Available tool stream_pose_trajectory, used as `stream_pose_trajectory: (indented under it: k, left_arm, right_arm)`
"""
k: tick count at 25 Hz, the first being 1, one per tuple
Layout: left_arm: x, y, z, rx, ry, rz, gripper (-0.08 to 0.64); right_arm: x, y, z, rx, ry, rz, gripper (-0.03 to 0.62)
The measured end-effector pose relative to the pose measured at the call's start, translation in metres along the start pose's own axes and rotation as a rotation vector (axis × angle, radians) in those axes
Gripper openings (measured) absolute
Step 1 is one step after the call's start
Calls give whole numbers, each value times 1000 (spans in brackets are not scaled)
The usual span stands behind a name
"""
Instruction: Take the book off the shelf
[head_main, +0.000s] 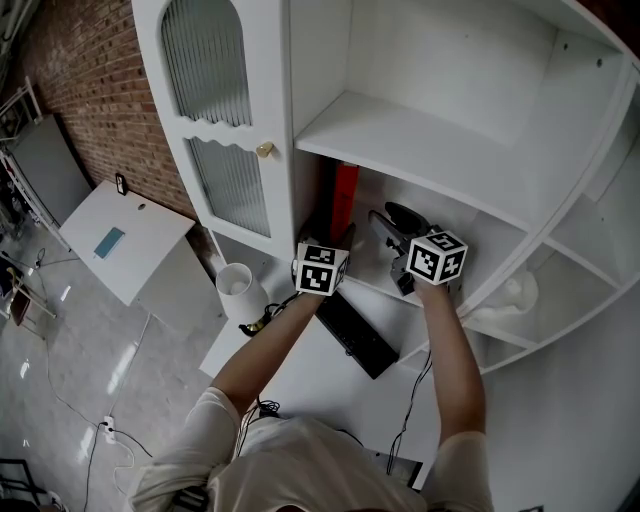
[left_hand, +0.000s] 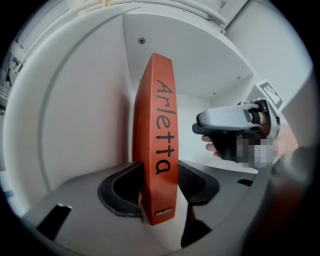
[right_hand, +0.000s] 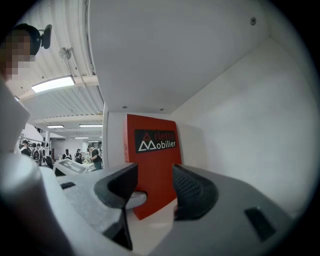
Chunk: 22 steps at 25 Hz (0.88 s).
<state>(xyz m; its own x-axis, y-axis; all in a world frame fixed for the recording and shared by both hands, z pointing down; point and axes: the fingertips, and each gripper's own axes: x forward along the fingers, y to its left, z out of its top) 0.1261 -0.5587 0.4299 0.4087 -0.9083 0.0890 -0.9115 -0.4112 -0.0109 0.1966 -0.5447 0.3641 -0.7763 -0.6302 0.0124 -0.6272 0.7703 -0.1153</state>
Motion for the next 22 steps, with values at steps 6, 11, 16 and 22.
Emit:
stream_pose_trajectory:
  k: [6, 11, 16, 22]
  left_arm:
    - [-24, -3, -1, -6, -32, -20, 193]
    - [-52, -9, -3, -23, -42, -58, 190]
    - [-77, -11, -5, -25, -58, -84, 187]
    - [-100, -5, -8, -36, -61, -98, 183]
  right_arm:
    - [-9, 14, -15, -25, 35, -11, 218]
    - [-16, 25, -24, -25, 45, -20, 218]
    - [-16, 37, -35, -22, 60, -18, 218]
    - [-12, 59, -42, -29, 72, 2, 218]
